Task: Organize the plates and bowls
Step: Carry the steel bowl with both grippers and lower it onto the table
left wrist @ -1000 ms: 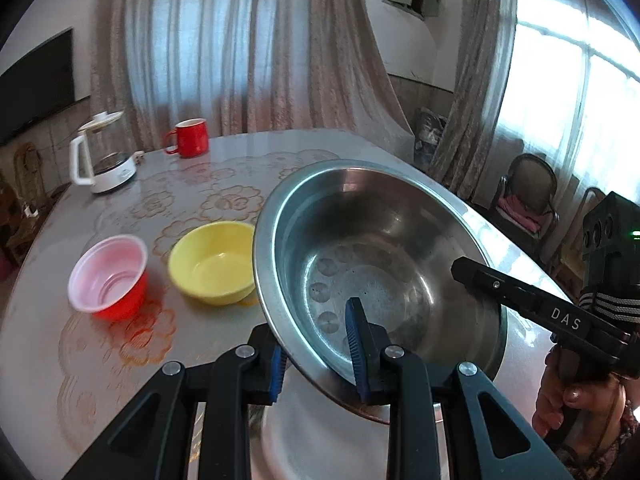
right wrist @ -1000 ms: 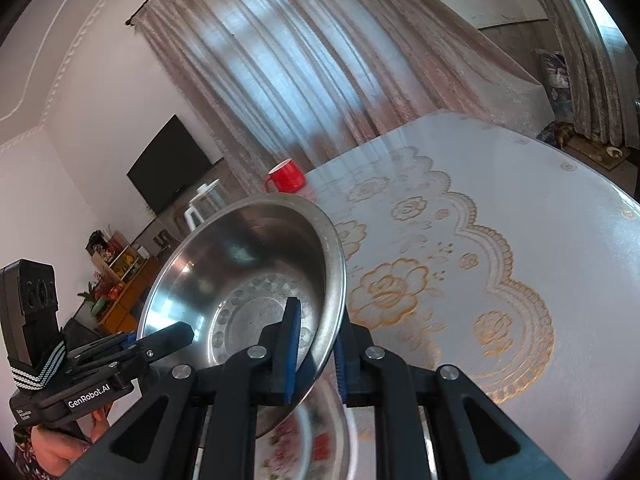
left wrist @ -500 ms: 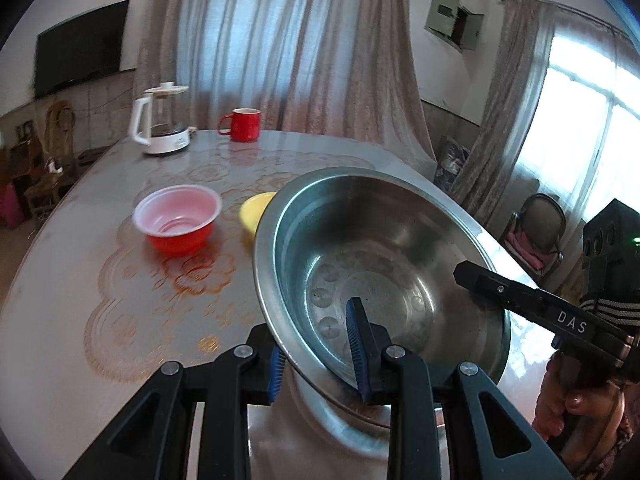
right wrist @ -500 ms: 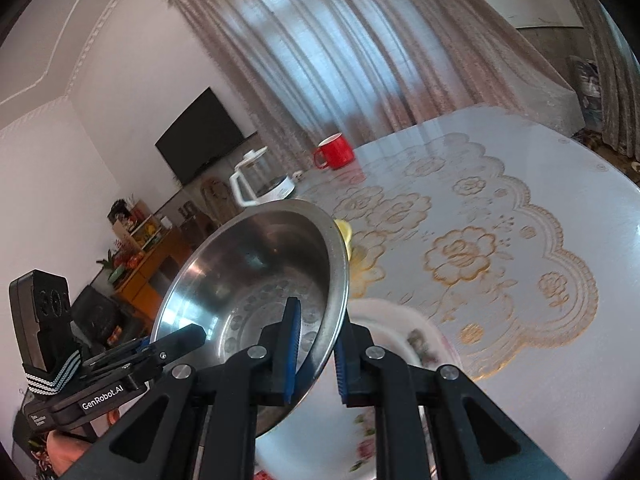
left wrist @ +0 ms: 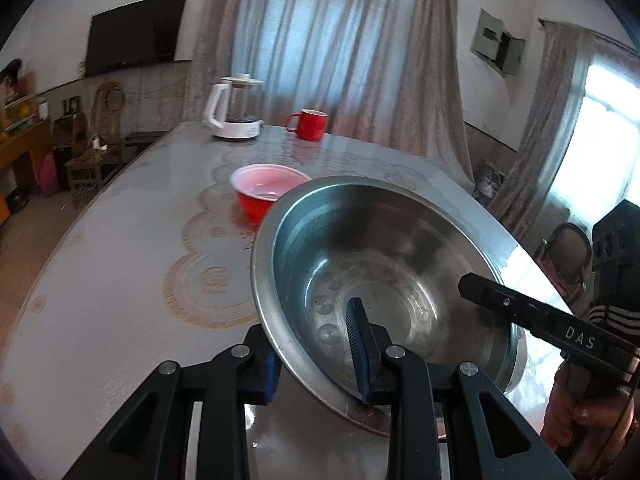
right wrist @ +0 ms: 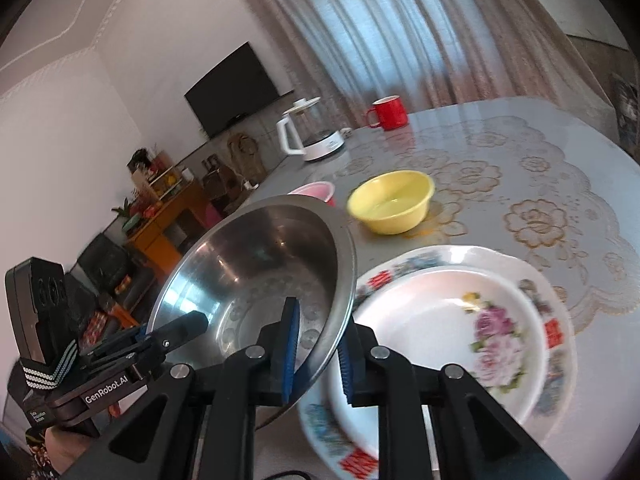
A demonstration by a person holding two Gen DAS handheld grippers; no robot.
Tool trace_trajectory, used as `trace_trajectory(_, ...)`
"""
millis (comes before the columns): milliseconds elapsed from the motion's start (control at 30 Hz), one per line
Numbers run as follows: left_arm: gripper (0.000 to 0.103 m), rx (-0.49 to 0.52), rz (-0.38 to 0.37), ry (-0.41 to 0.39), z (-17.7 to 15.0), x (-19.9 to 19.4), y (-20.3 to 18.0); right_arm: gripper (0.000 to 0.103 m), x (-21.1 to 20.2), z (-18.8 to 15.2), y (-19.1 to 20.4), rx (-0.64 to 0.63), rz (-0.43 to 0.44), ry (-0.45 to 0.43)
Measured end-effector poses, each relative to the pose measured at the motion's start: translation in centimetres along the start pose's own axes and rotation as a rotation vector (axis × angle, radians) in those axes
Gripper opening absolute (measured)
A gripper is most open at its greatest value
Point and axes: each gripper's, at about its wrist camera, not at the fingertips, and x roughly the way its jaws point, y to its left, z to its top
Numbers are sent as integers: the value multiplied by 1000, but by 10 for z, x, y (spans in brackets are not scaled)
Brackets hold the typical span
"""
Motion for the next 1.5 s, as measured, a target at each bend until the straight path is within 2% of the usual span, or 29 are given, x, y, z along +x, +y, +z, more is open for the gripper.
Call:
trace_trajectory(367,28,-62,62,-2,-11,-5,42,19,37,-6,31,-31,29,71)
trace_trajectory(600,29,-88,81,21,-14,9,56,21,58,-9,38,-38,16,114)
trace_trajectory(1033,29,-120,129,74,-13,41,77,21,102,-12,36,26,-1,190)
trace_trajectory(1500,29,-131,139,99,-18,53,83,22,107,-13,44,-5,-38,193)
